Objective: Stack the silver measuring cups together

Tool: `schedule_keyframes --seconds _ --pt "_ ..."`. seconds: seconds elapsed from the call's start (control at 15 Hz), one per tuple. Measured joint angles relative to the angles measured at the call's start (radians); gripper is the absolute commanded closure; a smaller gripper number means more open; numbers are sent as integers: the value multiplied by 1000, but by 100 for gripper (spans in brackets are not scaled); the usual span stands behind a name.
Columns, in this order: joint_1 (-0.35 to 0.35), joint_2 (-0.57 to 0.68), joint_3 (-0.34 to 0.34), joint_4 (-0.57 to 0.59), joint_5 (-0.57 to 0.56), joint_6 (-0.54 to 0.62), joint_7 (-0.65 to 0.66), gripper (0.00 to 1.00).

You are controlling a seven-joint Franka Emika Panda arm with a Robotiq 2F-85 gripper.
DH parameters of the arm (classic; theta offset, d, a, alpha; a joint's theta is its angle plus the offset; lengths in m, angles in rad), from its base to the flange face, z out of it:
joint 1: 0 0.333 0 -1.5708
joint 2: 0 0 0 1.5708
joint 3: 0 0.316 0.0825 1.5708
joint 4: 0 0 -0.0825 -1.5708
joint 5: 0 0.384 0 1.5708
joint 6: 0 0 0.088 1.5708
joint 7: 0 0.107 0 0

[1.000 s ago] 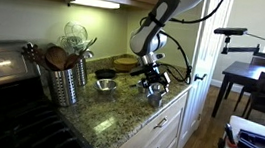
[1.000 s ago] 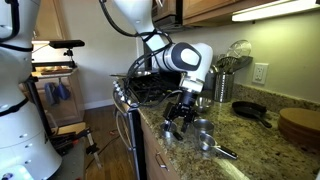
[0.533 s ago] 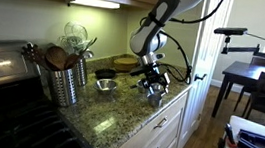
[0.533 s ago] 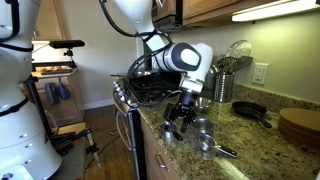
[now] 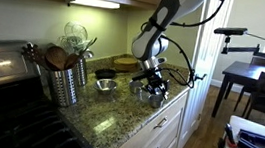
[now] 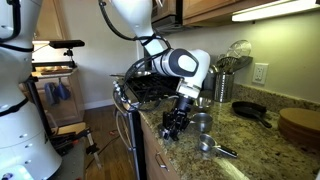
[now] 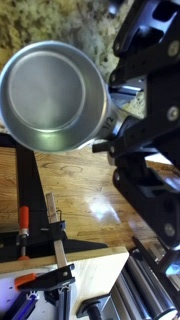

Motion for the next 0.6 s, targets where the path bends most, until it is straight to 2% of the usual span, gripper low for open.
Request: schedule_keyframes --seconds 0.27,0.33,0.6 --pt "0 2 0 -7 0 0 -1 96" --pt "0 3 0 -10 0 0 -1 92" --pt "-1 3 0 -14 0 0 -1 92"
